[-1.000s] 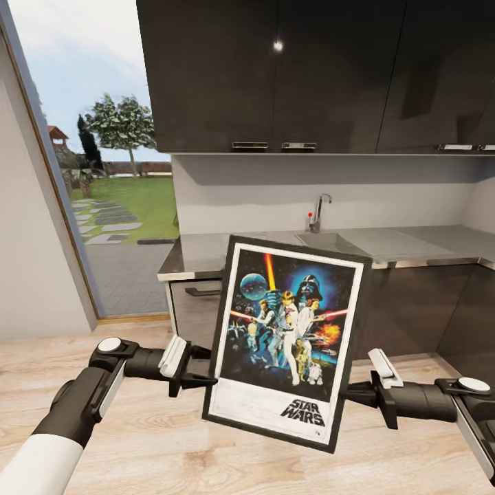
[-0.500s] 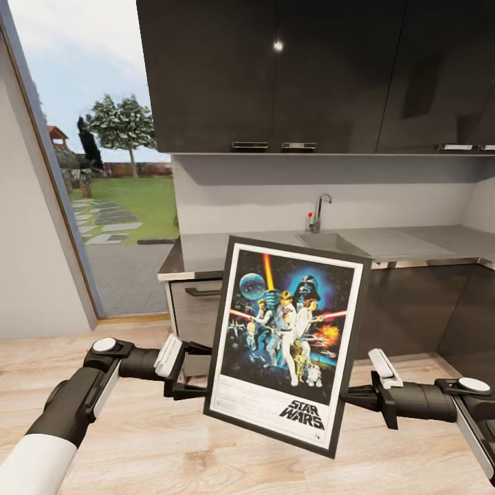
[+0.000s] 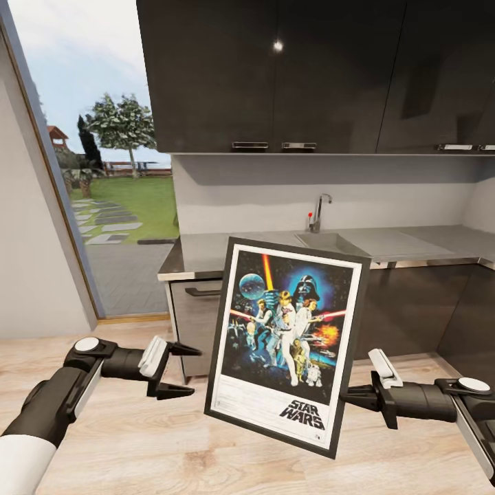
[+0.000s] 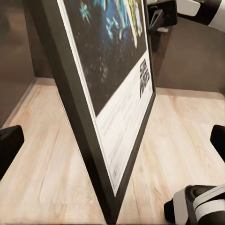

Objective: Pick up the poster from the kitchen countertop and hang it on one of the wall nails in the kitchen.

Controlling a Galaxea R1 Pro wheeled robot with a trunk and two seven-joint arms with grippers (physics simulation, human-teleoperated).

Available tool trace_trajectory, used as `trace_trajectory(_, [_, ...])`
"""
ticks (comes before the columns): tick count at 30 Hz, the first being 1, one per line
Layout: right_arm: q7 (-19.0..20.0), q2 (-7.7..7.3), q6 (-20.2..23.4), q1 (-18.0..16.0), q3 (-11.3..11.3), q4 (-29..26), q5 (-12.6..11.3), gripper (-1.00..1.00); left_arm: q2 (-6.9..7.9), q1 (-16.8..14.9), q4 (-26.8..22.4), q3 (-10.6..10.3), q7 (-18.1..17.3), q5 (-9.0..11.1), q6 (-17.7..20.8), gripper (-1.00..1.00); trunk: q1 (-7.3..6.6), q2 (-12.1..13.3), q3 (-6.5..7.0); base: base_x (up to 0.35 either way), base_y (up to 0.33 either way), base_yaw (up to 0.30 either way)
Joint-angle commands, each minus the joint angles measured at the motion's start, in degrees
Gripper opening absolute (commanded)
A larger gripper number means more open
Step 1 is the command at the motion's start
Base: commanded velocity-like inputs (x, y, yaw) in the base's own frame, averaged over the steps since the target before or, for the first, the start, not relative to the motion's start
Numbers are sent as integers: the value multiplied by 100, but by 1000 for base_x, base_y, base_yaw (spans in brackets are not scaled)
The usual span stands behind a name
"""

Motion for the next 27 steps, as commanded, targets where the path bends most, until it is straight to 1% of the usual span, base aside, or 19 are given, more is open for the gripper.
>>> trace_trajectory(1, [30, -1, 79, -2, 0, 2, -12, -100, 17, -4, 18, -5, -11, 16, 59, 100, 0, -4, -7, 0, 0, 0])
trace_trajectory(2, [30, -2, 79, -3, -1, 3, -12, -100, 27, -4, 45, 12, -11, 14, 56, 100, 0, -4, -7, 0, 0, 0])
trace_trajectory(3, [30, -2, 79, -1, -1, 5, -12, -100, 42, -4, 122, 86, -11, 11, 50, 100, 0, -4, -7, 0, 0, 0])
trace_trajectory(5, [30, -2, 79, -1, -6, 8, -7, -100, 65, -4, 451, 645, -11, -1, 27, 100, 0, -4, -7, 0, 0, 0])
trace_trajectory(6, [30, -2, 79, -1, -7, 8, -6, -100, 66, -4, 518, 748, -11, -3, 24, 100, 0, -4, -7, 0, 0, 0])
trace_trajectory(7, [30, -2, 79, -1, -10, 11, -5, -100, 67, -4, 650, 901, -11, -9, 17, 100, 0, -4, -7, 0, 0, 0])
trace_trajectory(9, [30, -2, 79, -2, -17, 14, -4, -100, 70, -4, 778, 999, -11, -13, 11, 100, 0, -4, -7, 0, 0, 0])
trace_trajectory(11, [30, -2, 77, -1, -39, 16, -3, -100, 93, -4, 1093, 1113, -11, -18, -8, 100, 0, -4, -7, 0, 0, 0])
trace_trajectory(14, [30, -5, 75, 1, -51, 17, -3, -100, 134, -4, 1402, 1208, -11, -16, -96, 100, 0, -4, -7, 0, 0, 0])
trace_trajectory(16, [30, -8, 49, 3, -63, 22, -1, -100, 168, -4, 1992, 1451, -11, -15, -494, 100, 0, -4, -7, 0, 0, 0])
trace_trajectory(18, [30, -9, -17, 4, -66, 23, 1, -100, 173, -4, 2371, 1557, -11, -14, -753, 100, 0, -4, -7, 0, 0, 0])
trace_trajectory(19, [30, -10, -95, 4, -67, 24, 3, -100, 178, -4, 2785, 1630, -11, -12, -996, 100, 0, -4, -7, 0, 0, 0])
trace_trajectory(23, [30, -10, -193, 18, -65, 26, 5, -100, 186, -4, 3649, 1727, -11, -5, -1416, 100, 0, -4, -7, 0, 0, 0])
trace_trajectory(24, [30, -10, -218, 31, -64, 26, 5, -100, 188, -4, 4080, 1769, 86, 1, -1634, 100, 0, -4, -7, 0, 0, 0])
trace_trajectory(26, [32, -10, -245, 47, -67, 26, 6, -100, 190, -4, 4931, 1834, 408, 12, -2136, 100, 0, -4, -7, 0, 0, 0])
trace_trajectory(27, [32, -11, -249, 49, -68, 26, 6, -100, 190, -4, 5145, 1848, 454, 14, -2266, 100, 0, -4, -7, 0, 0, 0])
